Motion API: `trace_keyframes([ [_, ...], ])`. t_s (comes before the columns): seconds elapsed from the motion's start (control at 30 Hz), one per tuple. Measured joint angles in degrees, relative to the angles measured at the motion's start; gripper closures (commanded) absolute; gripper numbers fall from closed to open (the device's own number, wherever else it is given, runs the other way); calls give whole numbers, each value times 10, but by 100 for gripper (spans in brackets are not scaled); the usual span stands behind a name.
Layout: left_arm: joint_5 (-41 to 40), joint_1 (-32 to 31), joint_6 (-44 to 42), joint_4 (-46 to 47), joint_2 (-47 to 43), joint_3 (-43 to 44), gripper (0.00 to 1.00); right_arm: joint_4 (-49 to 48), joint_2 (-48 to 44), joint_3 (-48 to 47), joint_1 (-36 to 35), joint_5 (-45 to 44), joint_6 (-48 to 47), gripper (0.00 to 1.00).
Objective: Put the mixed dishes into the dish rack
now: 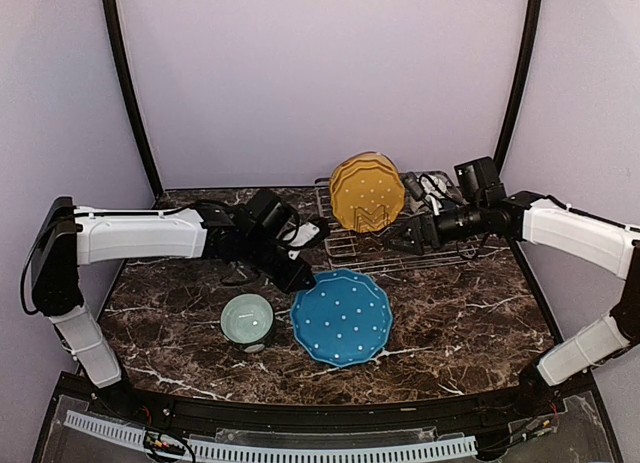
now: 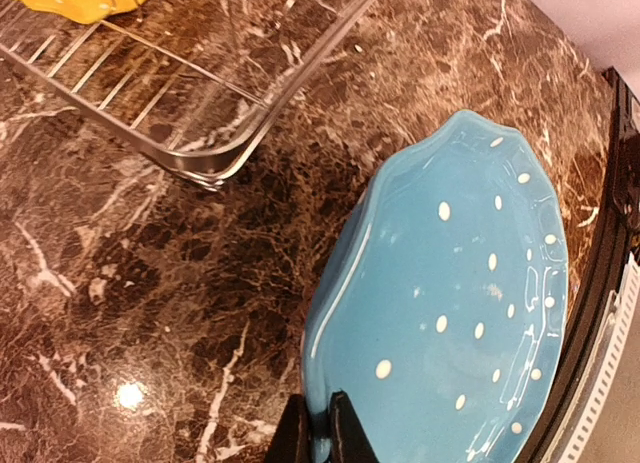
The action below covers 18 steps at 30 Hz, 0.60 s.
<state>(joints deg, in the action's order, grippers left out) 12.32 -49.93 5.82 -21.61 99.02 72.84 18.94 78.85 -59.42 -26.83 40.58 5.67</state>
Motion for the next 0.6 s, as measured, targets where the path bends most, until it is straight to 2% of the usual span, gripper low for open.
trace_keyframes([
  [0.3, -24, 33, 45, 61, -67, -37, 99, 5, 27, 37, -25, 34, 21, 16],
  [0.6, -31, 33, 60, 111, -116, -89, 99, 0, 66, 37, -29, 31, 38, 35],
])
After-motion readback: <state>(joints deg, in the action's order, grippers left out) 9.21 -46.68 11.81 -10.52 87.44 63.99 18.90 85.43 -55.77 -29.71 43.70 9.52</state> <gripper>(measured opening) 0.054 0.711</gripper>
